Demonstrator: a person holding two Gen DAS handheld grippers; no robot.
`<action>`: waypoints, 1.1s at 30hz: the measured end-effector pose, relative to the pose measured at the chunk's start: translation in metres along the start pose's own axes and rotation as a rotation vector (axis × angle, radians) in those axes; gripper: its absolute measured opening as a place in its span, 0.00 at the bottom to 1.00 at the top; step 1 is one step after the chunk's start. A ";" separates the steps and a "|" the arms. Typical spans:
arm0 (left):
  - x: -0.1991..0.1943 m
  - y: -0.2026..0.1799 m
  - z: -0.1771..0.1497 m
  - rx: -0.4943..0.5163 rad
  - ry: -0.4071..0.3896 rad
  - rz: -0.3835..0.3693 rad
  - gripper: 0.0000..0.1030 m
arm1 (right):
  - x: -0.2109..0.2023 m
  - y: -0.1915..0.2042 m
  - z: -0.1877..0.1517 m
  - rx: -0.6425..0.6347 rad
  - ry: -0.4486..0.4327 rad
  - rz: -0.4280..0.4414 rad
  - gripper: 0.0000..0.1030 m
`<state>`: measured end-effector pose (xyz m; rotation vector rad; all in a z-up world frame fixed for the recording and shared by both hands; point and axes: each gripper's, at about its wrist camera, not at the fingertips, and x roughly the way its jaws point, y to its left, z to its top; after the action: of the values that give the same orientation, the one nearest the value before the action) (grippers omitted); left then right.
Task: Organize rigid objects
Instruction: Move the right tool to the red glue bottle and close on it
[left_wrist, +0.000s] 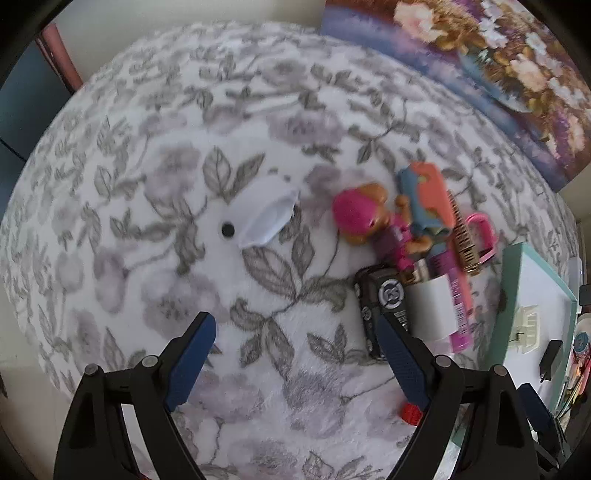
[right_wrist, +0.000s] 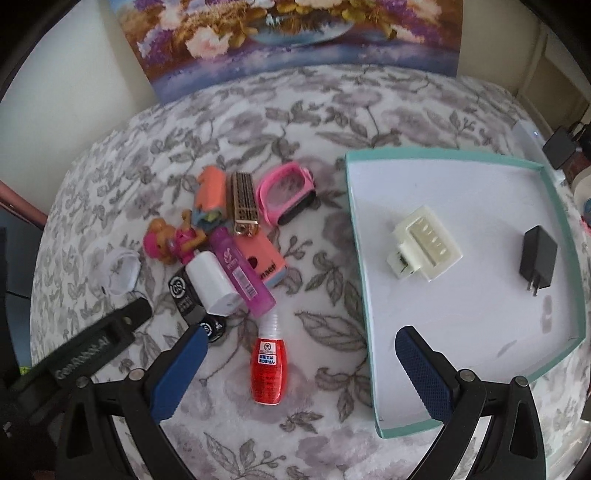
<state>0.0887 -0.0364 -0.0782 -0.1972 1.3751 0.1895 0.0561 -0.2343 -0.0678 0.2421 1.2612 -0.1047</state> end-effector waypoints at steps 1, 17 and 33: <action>0.002 0.002 0.000 -0.010 0.006 -0.003 0.87 | 0.001 0.000 0.000 0.001 0.003 0.004 1.00; 0.006 0.041 -0.003 -0.121 0.030 -0.019 0.87 | 0.033 0.021 -0.017 -0.079 0.118 0.022 0.61; 0.009 0.023 0.002 -0.094 0.033 -0.040 0.87 | 0.051 0.036 -0.034 -0.142 0.137 -0.025 0.32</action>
<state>0.0871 -0.0138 -0.0873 -0.3072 1.3955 0.2183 0.0480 -0.1882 -0.1214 0.1119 1.4018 -0.0199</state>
